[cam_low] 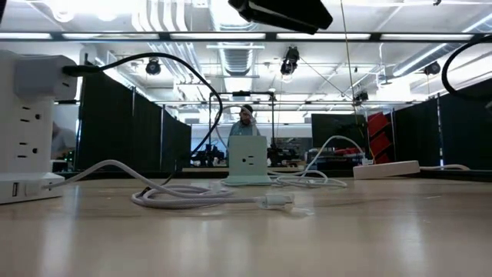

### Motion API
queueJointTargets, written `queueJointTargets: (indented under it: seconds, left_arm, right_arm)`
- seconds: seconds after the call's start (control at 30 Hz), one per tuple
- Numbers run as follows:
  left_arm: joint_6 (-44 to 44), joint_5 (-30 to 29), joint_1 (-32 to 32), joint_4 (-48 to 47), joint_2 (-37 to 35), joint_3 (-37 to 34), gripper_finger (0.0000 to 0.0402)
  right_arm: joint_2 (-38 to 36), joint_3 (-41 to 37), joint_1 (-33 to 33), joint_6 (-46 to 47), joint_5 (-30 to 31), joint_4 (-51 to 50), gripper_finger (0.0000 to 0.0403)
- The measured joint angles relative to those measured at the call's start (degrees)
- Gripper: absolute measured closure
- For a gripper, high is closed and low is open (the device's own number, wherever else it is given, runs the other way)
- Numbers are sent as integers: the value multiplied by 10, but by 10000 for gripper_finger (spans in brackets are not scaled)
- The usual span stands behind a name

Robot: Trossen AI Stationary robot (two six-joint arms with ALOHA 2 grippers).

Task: Insert USB
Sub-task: Insert the black charger cable into the top right white outlet

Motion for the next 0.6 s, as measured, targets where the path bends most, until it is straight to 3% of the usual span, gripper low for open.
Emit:
queueJointTargets:
  seconds: [0.23, 0.37, 0.47, 0.6]
  left_arm:
    - [-3, 0, 4, 0, 0, 0, 127]
    - [-5, 0, 3, -21, -1, 0, 127]
    - [-17, -13, 3, -49, -6, 0, 127]
    - [-58, -61, 2, -85, -16, -3, 127]
  right_arm:
    - [1, 2, 0, 2, -18, 17, 375]
    - [-3, 16, 0, -1, -6, 0, 387]
    - [-24, 57, -1, -21, 38, -35, 398]
    - [-79, 115, -1, -31, 141, -102, 398]
